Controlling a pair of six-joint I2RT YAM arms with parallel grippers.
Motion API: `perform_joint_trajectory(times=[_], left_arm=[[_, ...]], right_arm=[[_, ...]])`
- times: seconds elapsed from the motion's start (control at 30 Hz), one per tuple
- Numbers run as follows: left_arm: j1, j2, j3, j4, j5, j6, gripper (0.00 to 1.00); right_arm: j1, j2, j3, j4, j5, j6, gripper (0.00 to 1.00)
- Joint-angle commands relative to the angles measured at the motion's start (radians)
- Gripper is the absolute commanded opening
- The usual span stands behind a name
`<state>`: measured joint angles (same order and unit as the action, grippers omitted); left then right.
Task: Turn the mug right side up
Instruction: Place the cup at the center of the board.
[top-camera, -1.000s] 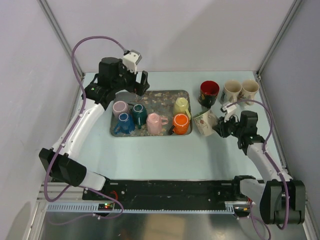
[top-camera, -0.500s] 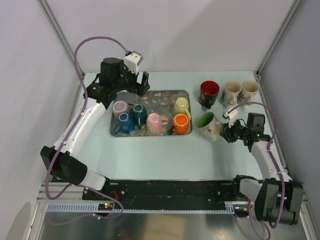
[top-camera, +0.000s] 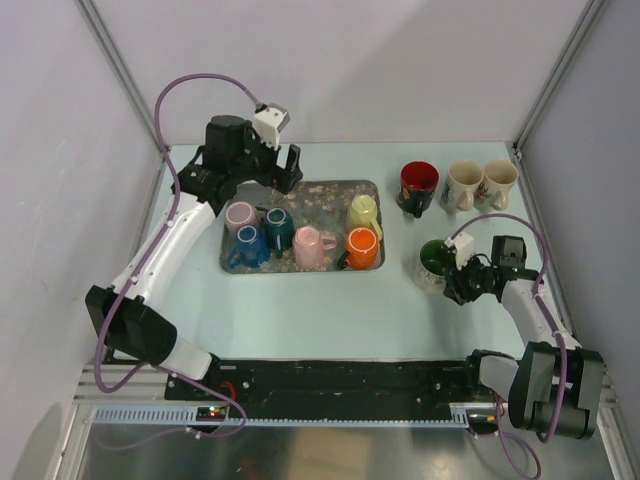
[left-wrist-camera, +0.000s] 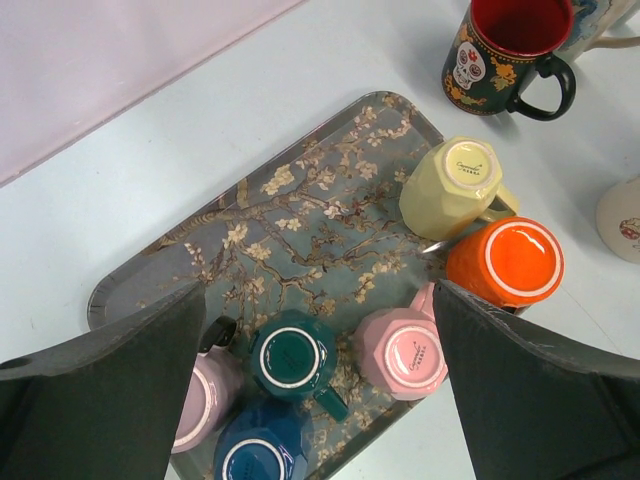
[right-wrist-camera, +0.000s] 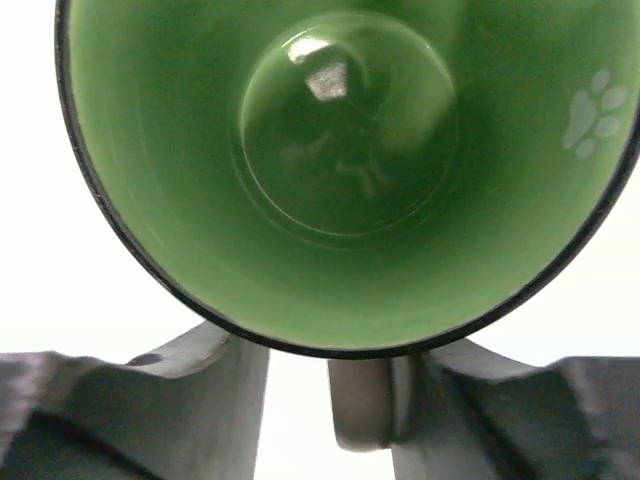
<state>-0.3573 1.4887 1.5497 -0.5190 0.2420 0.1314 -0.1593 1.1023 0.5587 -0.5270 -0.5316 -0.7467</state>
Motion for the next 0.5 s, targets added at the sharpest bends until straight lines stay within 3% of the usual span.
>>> perform_joint_trajectory(times=[0.0,0.13,0.33,0.47], left_arm=[[0.004,-0.011,-0.008,0.035,0.029,-0.006,0.98],[0.004,-0.016,-0.009,0.036,0.029,-0.015,0.98],[0.004,-0.039,-0.027,0.037,0.019,-0.007,0.98],[0.004,-0.053,-0.04,0.036,0.014,-0.012,0.98]], right_arm=[[0.0,0.01,0.04,0.011,-0.041,0.006,0.39],[0.052,0.075,0.085,0.057,-0.042,0.07,0.17],[0.193,0.137,0.106,0.215,0.044,0.165,0.03],[0.251,0.202,0.135,0.338,0.166,0.28,0.0]])
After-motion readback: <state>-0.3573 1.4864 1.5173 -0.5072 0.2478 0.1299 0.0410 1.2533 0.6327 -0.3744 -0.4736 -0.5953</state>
